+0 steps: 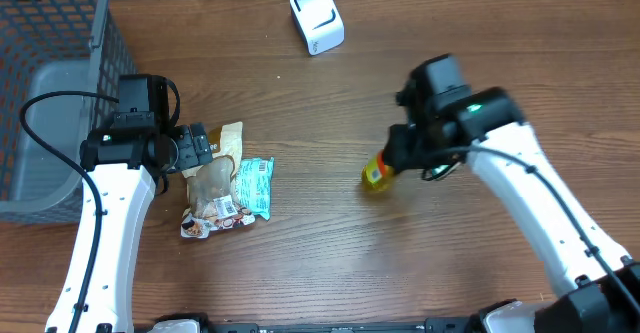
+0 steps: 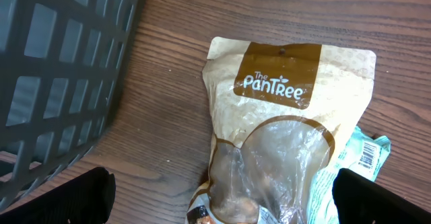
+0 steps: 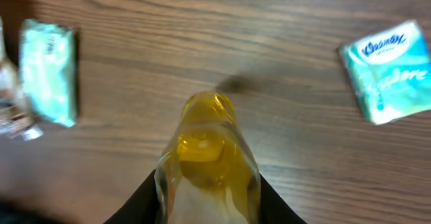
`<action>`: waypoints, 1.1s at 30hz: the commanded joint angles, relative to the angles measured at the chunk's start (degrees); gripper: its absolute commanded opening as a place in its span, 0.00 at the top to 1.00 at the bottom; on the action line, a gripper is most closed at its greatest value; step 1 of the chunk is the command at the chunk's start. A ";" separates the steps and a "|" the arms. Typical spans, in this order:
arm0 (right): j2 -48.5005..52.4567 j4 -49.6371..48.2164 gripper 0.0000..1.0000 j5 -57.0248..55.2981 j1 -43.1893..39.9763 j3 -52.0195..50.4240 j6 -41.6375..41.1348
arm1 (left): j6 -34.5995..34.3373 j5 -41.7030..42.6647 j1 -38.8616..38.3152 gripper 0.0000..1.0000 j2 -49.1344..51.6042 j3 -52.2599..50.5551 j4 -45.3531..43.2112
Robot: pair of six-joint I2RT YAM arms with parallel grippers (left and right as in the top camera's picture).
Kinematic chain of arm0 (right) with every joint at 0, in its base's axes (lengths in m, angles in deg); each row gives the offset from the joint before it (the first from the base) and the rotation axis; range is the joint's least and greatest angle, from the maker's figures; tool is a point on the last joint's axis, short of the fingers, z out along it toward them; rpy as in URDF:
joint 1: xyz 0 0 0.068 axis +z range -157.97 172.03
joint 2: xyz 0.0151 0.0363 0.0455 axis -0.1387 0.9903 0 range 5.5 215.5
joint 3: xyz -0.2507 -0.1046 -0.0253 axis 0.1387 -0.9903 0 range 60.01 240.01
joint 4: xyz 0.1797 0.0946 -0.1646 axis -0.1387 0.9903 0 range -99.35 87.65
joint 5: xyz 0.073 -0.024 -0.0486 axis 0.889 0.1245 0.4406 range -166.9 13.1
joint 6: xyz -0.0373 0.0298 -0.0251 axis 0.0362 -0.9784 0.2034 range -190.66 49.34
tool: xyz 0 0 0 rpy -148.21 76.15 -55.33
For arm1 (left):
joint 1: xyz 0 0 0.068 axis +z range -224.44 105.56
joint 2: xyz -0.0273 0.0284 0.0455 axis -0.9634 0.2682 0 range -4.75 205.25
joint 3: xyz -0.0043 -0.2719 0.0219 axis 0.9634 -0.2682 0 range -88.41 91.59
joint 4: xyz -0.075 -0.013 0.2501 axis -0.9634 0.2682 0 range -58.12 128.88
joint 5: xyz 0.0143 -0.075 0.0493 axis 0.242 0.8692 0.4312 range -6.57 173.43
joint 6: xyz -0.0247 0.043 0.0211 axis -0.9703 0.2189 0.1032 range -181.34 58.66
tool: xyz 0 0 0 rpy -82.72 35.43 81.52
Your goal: Scan the item barcode
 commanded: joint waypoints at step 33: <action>-0.44 0.42 0.97 -12.22 10.08 17.25 3.10 | 0.87 0.22 -0.28 0.00 0.09 1.16 0.04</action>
